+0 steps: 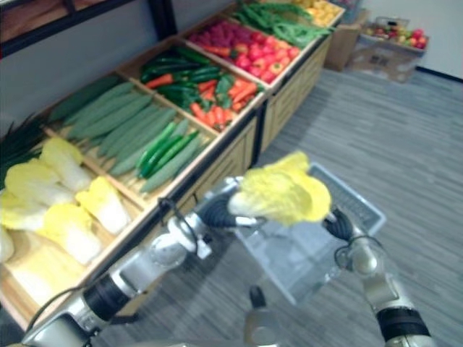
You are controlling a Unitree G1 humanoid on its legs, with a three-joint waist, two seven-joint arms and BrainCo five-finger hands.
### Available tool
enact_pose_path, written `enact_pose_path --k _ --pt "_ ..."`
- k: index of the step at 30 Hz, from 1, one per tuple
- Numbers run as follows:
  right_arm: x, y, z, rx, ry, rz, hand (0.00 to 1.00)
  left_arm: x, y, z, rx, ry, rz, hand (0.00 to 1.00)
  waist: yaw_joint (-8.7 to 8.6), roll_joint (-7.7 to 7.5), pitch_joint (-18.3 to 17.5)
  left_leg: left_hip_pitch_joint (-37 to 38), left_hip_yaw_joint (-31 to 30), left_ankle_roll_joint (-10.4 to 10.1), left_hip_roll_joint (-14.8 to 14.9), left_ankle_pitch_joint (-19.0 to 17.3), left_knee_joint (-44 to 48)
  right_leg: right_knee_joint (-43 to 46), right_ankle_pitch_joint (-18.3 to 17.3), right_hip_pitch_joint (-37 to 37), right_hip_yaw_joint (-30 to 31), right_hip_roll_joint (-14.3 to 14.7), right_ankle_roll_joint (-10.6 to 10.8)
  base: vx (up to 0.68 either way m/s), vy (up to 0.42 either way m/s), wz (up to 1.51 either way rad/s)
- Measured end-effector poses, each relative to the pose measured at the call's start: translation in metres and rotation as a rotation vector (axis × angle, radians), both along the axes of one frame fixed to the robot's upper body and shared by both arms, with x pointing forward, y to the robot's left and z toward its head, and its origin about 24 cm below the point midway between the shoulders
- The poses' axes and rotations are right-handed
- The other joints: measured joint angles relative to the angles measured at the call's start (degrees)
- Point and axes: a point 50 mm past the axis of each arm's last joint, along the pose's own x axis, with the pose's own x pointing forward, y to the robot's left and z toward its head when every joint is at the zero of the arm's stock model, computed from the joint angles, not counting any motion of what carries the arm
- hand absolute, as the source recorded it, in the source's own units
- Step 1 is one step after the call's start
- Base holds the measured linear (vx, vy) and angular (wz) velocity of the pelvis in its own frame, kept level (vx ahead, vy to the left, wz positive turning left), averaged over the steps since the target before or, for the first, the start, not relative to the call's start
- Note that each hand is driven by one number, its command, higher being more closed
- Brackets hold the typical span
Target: Pick vegetable in the basket
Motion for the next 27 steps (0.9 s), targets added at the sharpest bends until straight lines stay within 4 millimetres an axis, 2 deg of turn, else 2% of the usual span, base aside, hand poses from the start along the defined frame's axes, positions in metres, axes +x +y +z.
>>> enact_pose_path --k 3,5,12,23,27 --pt "0.006 0.009 0.008 -0.036 -0.011 0.088 1.0 -0.008 -0.009 -0.012 0.084 0.022 -0.094 1.0 -0.32 0.61 -1.16 0.06 2.0 -0.92 1.64 -1.35 2.99 0.76 0.01 -0.88 0.55 0.97 -0.02 -0.01 0.016 -0.29" --pt "0.011 0.019 0.013 -0.051 -0.017 0.148 1.0 -0.011 -0.012 -0.021 0.124 0.064 -0.145 1.0 -1.43 0.66 -1.19 0.13 3.12 -1.07 2.38 -1.92 4.25 0.76 0.01 -0.96 0.76 1.19 -0.02 -0.03 0.034 -0.12" --pt "0.01 0.034 0.018 -0.047 0.034 0.296 1.0 -0.019 -0.015 -0.043 0.273 0.091 -0.243 1.0 -2.2 0.81 -1.53 0.17 5.58 -1.3 3.33 -4.03 7.59 1.39 0.02 -1.94 2.84 1.65 -0.02 -0.05 0.06 -0.15" --pt "0.009 0.048 0.038 0.005 0.052 0.434 1.0 -0.009 -0.005 -0.072 0.423 0.117 -0.195 1.0 -3.48 1.1 -2.7 0.25 8.35 -1.64 4.04 -4.74 9.1 1.75 0.26 -3.66 4.99 2.79 -0.23 -0.03 0.029 -0.12" --pt "0.006 0.061 0.041 0.054 0.061 0.496 1.0 -0.002 0.003 -0.086 0.51 0.103 -0.156 1.0 -4.07 0.99 -2.76 0.37 8.53 -1.68 4.03 -4.76 9.21 1.81 0.31 -3.64 5.2 2.84 -0.18 -0.05 0.012 -0.02"
